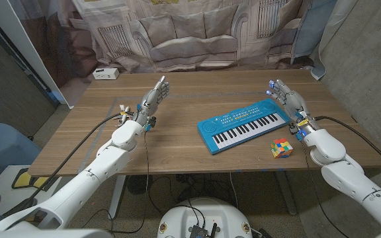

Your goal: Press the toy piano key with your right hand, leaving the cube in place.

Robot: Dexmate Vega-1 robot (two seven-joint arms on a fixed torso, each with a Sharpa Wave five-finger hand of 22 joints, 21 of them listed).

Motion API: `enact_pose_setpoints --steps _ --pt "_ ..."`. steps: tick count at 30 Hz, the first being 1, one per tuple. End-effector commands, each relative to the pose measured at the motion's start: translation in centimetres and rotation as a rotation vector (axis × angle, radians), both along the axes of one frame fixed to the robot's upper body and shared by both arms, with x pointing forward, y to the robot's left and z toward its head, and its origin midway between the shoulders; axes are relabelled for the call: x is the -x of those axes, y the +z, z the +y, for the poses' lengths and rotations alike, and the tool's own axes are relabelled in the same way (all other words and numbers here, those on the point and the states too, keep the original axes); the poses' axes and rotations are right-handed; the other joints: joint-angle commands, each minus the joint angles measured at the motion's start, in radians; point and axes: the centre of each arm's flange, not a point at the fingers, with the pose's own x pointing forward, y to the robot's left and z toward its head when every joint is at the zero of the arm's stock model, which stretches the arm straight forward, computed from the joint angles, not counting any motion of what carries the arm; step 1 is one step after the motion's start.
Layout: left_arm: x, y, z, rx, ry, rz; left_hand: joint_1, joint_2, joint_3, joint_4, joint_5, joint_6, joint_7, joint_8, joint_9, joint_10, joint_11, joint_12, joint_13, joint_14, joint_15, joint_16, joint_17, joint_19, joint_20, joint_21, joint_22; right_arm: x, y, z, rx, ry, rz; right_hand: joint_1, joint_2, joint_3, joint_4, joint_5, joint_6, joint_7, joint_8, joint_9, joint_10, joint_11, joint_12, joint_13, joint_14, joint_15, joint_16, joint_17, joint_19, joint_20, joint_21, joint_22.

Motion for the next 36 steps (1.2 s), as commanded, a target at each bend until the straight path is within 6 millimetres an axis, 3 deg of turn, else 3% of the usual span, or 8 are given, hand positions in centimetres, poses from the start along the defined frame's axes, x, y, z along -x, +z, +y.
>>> enact_pose_setpoints --steps 1,36 --pt "0.0 -0.2 -0.1 -0.001 -0.002 0.008 0.008 0.000 0.001 -0.004 -0.004 0.008 0.002 -0.004 0.004 0.009 -0.006 -0.005 0.004 0.011 0.000 -0.003 0.004 0.005 0.004 -0.001 0.002 1.3 -0.7 -0.7 -0.010 -0.026 -0.001 0.008 0.000 0.000 -0.007 0.006 0.003 0.002 0.003 0.003 0.007 0.005 0.006 0.001 0.006 0.003 0.002 0.003 0.008 -0.003 0.004 0.003" --pt "-0.2 0.5 -1.2 -0.021 -0.002 0.007 0.011 0.004 0.000 -0.008 -0.006 0.017 -0.001 -0.007 0.004 0.017 -0.007 -0.010 0.005 0.016 -0.003 -0.006 0.004 0.007 0.011 -0.009 0.003 4.5 -2.6 -3.0 -0.033 -0.088 0.004 0.006 0.003 -0.002 -0.006 0.006 0.006 0.002 0.002 0.003 0.010 0.008 0.003 0.002 0.006 0.006 -0.001 0.002 0.009 0.004 -0.005 0.003"
